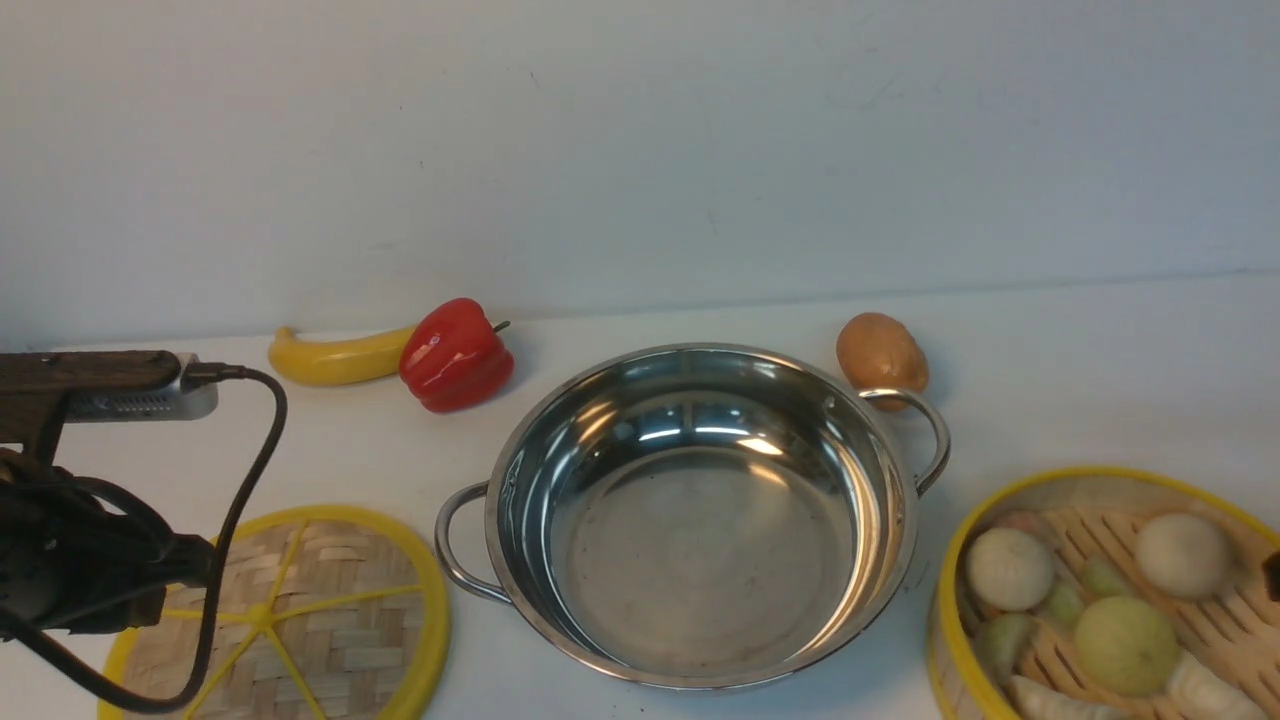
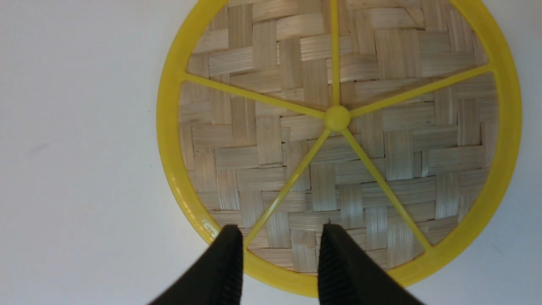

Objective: Place the steamer in the pot on the white table, and put the lid on the steamer.
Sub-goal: 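Reach for and grasp the rim of the bamboo steamer holding the buns with the right gripper, then place the bamboo steamer basket of food into the steel pot with the right gripper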

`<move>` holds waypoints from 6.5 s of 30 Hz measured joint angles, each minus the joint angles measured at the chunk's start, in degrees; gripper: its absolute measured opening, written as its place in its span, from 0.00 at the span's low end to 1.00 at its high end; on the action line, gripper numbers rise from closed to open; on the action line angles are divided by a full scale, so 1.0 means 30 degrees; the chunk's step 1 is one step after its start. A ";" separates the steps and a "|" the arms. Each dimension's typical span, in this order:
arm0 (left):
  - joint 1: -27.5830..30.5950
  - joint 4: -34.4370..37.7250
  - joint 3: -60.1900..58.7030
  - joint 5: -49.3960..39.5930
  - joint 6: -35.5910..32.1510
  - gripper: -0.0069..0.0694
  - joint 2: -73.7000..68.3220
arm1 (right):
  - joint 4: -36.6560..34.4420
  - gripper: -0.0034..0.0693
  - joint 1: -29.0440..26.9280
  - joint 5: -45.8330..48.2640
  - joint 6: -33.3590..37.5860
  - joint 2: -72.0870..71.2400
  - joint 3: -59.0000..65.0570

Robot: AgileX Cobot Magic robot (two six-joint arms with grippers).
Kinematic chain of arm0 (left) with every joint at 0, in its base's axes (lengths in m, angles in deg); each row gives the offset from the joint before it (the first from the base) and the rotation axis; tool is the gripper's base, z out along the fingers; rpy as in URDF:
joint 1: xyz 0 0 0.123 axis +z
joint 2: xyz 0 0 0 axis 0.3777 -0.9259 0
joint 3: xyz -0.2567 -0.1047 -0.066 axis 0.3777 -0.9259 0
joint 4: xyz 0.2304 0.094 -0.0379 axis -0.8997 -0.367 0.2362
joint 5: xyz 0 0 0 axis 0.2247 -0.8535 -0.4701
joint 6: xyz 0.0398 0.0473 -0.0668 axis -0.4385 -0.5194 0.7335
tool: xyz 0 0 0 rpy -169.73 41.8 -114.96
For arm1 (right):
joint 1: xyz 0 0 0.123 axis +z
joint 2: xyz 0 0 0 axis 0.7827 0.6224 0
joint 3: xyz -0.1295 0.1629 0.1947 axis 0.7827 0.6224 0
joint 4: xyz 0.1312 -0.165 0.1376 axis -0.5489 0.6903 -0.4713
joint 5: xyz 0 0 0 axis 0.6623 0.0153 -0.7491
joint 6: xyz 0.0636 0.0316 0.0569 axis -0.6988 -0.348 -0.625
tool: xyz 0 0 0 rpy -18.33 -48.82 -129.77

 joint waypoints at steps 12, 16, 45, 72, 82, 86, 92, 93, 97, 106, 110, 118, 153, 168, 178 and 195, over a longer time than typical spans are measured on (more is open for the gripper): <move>0.0000 0.0004 0.0000 0.0000 0.0008 0.41 0.0000 | 0.0428 0.13 0.0000 -0.0471 -0.0231 0.2369 -0.0075; 0.0000 0.0004 0.0000 0.0000 0.0008 0.41 0.0000 | 0.1504 0.12 0.0000 0.0559 -0.0887 0.2392 -0.0408; 0.0000 -0.0012 0.0000 0.0036 0.0023 0.41 0.0000 | 0.1039 0.12 0.0000 0.8649 0.1643 0.1858 -1.0166; 0.0000 -0.0012 0.0000 0.0373 0.0023 0.41 0.0000 | -0.4203 0.12 0.8601 0.8826 0.1762 0.8780 -1.7594; 0.0000 0.0046 0.0000 0.0414 0.0023 0.41 0.0000 | -0.3984 0.12 0.9706 0.8906 0.1611 1.0371 -1.9943; 0.0000 0.0081 0.0000 0.0414 0.0023 0.41 -0.0015 | -0.4067 0.12 0.9988 0.8779 0.1495 1.0724 -2.1182; 0.0000 0.0081 0.0000 0.0419 0.0023 0.41 -0.0315 | -0.3591 0.12 0.9988 0.8843 0.1338 1.1514 -2.1322; 0.0000 0.0081 0.0000 0.0419 0.0023 0.41 -0.0389 | -0.3507 0.12 0.9988 0.8861 0.1338 1.1639 -2.1322; 0.0000 0.0081 0.0000 0.0434 0.0023 0.41 -0.0568 | -0.3404 0.12 0.9988 0.8879 0.1338 1.2072 -2.1322; 0.0000 0.0166 0.0000 0.0545 0.0023 0.41 -0.0719 | -0.2904 0.12 0.9988 0.8860 0.1333 1.3152 -2.1335; 0.0000 0.0186 0.0000 0.0583 0.0023 0.41 -0.0719 | -0.2840 0.12 0.9988 0.8845 0.1333 1.3296 -2.1357; 0.0000 0.0204 0.0000 0.0723 0.0023 0.41 -0.0719 | -0.2898 0.12 0.9988 0.8797 0.1333 1.3948 -2.1512; 0.0000 0.0269 0.0000 0.0903 0.0006 0.41 -0.0719 | -0.2976 0.13 1.0330 0.8618 0.1333 1.4899 -2.1512; 0.0000 0.0269 0.0000 0.0921 0.0006 0.41 -0.0719 | -0.3135 0.33 1.0330 0.8013 0.1311 1.4926 -2.1548; 0.0000 0.0333 0.0000 0.0971 0.0006 0.41 -0.0719 | -0.3271 0.46 1.0330 0.8122 0.1261 1.4558 -2.1681; 0.0000 0.0939 0.0000 0.3597 -0.0009 0.41 -0.2707 | -0.1352 0.46 1.0311 0.8512 0.1167 1.0283 -2.7870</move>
